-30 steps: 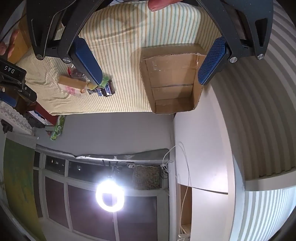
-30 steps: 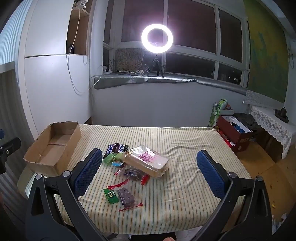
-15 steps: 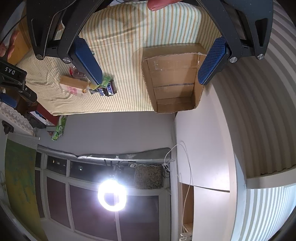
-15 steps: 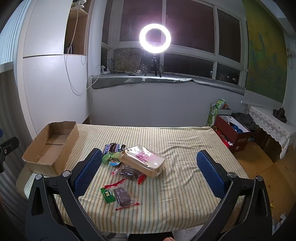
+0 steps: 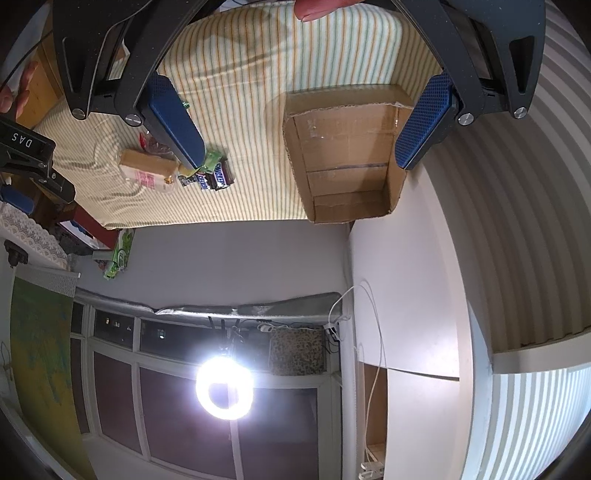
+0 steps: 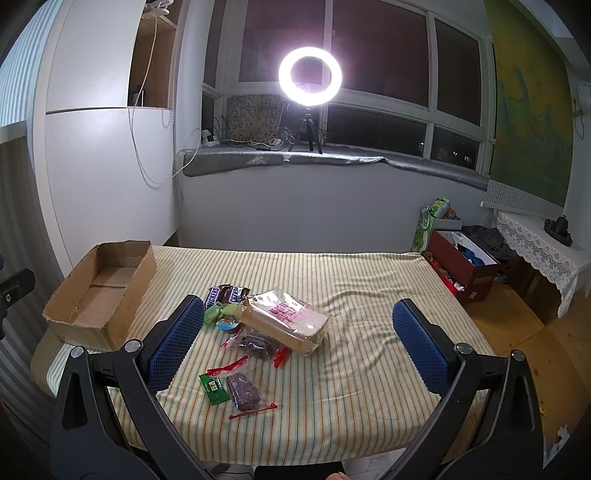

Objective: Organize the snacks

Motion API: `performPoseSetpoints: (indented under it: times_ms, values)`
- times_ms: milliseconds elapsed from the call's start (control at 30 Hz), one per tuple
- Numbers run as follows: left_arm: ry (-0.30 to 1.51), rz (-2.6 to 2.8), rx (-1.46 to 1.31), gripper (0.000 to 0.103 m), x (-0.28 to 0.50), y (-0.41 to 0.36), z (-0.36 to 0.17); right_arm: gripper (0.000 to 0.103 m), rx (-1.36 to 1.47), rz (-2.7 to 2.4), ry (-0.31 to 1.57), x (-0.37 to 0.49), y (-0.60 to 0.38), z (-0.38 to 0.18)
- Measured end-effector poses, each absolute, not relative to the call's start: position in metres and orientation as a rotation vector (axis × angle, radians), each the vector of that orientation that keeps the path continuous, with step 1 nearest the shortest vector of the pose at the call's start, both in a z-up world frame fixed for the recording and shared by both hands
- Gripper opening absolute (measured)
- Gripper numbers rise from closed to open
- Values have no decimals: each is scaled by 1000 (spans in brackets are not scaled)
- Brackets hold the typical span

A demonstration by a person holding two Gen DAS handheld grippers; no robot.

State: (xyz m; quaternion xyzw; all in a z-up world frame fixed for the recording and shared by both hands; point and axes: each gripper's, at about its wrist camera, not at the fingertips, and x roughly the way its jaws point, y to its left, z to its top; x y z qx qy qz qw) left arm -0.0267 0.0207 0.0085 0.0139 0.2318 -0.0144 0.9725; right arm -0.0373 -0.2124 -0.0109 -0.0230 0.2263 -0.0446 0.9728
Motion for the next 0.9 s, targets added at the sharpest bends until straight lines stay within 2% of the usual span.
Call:
performPoseSetpoints:
  times_ms: [900]
  values:
    - [466,-30,26,102,-29,20,9,103,-49,-92,459,-40,-210,-13]
